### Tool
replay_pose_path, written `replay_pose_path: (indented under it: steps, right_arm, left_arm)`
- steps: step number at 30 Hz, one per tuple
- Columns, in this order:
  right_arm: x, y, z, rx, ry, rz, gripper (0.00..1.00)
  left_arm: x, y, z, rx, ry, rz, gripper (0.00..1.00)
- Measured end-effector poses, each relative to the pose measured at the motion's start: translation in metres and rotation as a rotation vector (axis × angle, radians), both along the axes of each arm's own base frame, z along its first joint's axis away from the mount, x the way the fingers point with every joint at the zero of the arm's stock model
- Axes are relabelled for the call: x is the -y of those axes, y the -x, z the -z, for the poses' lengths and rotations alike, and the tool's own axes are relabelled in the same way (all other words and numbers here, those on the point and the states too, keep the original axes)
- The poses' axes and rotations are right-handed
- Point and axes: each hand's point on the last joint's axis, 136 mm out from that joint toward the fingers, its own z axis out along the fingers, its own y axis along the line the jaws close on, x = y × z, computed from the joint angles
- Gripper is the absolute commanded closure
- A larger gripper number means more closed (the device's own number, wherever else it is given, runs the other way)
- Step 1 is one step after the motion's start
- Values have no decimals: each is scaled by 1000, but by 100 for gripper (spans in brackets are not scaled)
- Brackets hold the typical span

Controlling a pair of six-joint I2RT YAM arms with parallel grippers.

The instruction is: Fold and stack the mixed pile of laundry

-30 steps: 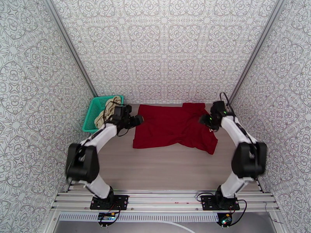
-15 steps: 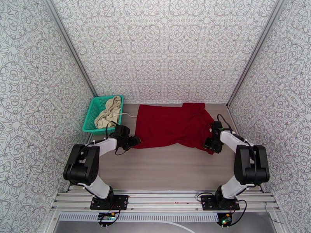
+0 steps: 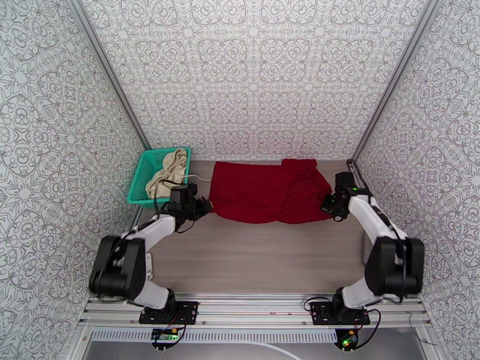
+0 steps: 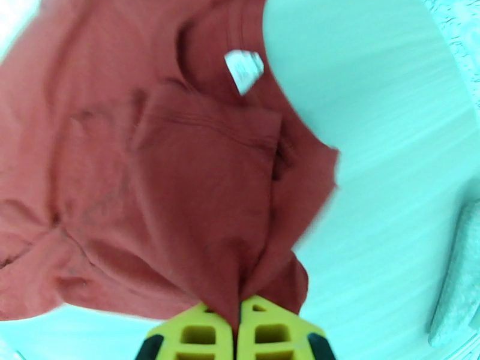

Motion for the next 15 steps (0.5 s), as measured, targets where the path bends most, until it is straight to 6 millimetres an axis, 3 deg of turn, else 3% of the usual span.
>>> replay_pose_path:
  steps: [3, 6, 7, 11, 13, 15]
  right_arm:
    - [1, 23, -23, 79, -36, 47, 100]
    - [-4, 52, -32, 112, -80, 86, 100]
    - [-6, 60, -31, 109, -98, 94, 89]
    - [-15, 96, 2, 14, -157, 136, 67]
    - [-19, 123, 28, -70, -181, 170, 60]
    - [-22, 144, 39, -115, -198, 196, 57]
  left_arm:
    - [-4, 13, -32, 77, -9, 2, 100]
    - [-9, 31, -45, 81, -30, 4, 100]
    - [-10, 38, -45, 69, -38, 1, 96]
    - [-17, 67, -24, -19, -71, -4, 41]
    - [-21, 85, -3, -84, -83, -18, 38]
    - [-25, 103, 16, -147, -97, -28, 43]
